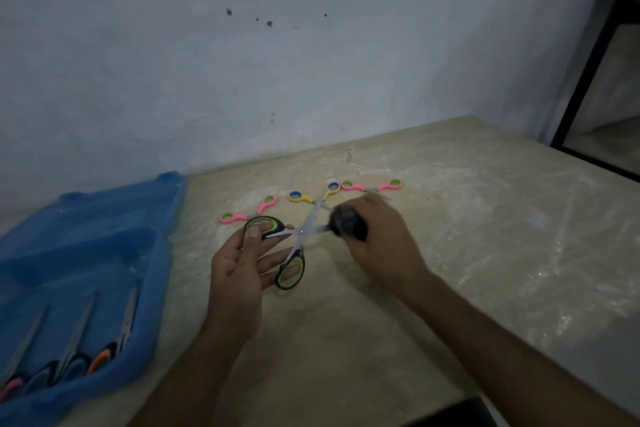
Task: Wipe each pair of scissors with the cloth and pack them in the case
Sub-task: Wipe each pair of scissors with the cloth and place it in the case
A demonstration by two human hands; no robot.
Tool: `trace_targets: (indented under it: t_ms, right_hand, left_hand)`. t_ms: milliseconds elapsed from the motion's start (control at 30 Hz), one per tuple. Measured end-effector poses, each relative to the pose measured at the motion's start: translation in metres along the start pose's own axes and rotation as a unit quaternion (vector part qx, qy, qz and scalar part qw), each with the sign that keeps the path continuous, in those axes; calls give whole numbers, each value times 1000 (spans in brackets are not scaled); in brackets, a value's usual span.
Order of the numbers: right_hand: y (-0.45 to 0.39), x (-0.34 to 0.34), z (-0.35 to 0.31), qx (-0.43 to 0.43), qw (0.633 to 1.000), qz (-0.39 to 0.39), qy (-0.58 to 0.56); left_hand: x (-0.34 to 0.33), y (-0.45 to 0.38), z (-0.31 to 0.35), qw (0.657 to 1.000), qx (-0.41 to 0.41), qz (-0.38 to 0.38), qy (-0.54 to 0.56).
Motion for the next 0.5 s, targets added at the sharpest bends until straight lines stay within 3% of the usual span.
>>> trace_targets:
  t_ms: [133, 200, 300, 500]
  right_hand:
    - [-1, 33, 11, -23, 995, 91, 16]
    - [4, 27, -21, 30, 997, 71, -12]
    - [14, -6, -58, 97, 995, -22, 13]
    - [-6, -3, -25, 57, 998, 2, 36]
  left_hand:
    - [1, -4, -1, 1000, -2, 6, -7]
    - [-6, -2, -4, 1000, -5, -4, -14]
    - [-13, 4, -5, 999, -11, -21, -21]
    - [-14, 6, 3, 999, -18, -32, -20]
Point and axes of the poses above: each hand's wrist, its own y-axis away from the middle knuckle, its own x-axis out of the back of the hand, z = x × y, the point moved 6 cm from there along -y, towards the middle knuckle
